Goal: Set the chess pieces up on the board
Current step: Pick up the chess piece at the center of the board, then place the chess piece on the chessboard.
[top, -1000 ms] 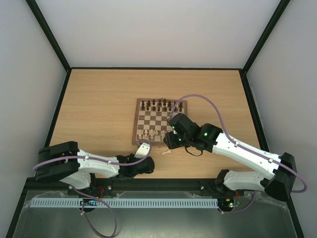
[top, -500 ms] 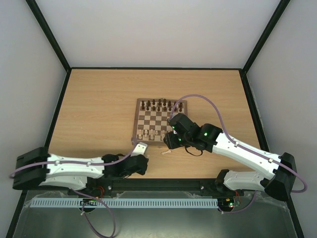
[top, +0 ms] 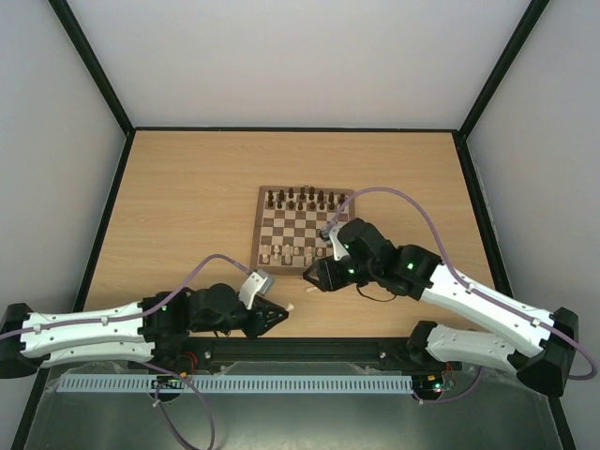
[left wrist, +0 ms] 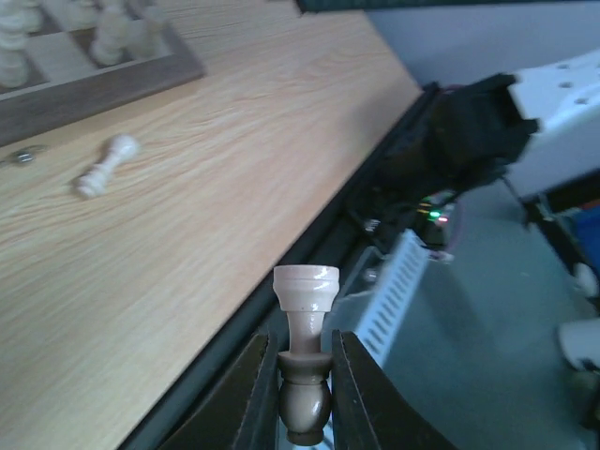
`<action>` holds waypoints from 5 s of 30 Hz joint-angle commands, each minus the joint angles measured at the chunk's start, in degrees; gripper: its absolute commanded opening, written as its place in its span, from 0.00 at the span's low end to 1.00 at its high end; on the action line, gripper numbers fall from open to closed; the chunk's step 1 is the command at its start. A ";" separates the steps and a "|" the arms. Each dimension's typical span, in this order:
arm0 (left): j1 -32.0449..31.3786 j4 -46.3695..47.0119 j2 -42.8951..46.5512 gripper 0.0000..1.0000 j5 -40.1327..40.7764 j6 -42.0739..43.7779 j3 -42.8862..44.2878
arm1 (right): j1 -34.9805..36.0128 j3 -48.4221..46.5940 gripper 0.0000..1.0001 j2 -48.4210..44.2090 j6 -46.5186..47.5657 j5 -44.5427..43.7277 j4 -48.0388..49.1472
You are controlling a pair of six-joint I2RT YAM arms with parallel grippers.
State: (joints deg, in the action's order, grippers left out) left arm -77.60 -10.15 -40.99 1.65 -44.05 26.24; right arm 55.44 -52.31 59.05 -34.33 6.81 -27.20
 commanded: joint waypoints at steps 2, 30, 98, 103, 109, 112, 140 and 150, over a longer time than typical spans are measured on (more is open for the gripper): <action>-0.27 3.51 5.76 0.14 -10.02 2.29 -1.91 | -0.26 3.42 0.43 -4.08 -0.91 16.89 5.51; -0.27 10.66 9.48 0.17 -19.81 4.24 -2.95 | 4.14 12.16 0.41 -6.23 -5.68 42.08 20.68; 5.08 11.69 23.78 0.90 2.49 -2.50 -2.14 | 4.54 11.07 0.07 -11.81 -6.97 14.36 31.74; 12.38 16.21 19.87 0.92 -5.61 -2.40 -2.43 | 0.29 11.89 0.07 -12.78 -7.88 15.29 34.31; 28.92 25.34 15.40 0.91 -25.15 -7.39 -4.69 | -2.97 11.57 0.07 -12.76 -8.89 18.31 36.22; 32.24 28.78 14.23 0.90 -30.07 -9.11 -5.59 | -3.63 11.34 0.07 -11.30 -9.37 20.28 37.08; 32.44 41.14 11.94 0.57 -39.26 -15.94 -8.31 | -4.50 12.91 0.08 -5.51 -15.27 33.15 49.54; 32.43 41.43 11.46 0.45 -39.49 -16.02 -8.75 | -4.49 12.81 0.08 -3.62 -15.63 34.62 49.89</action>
State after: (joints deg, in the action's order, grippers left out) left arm -45.41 28.82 -29.43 -36.56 -60.03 18.20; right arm 51.00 -39.83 54.76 -49.54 39.57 20.34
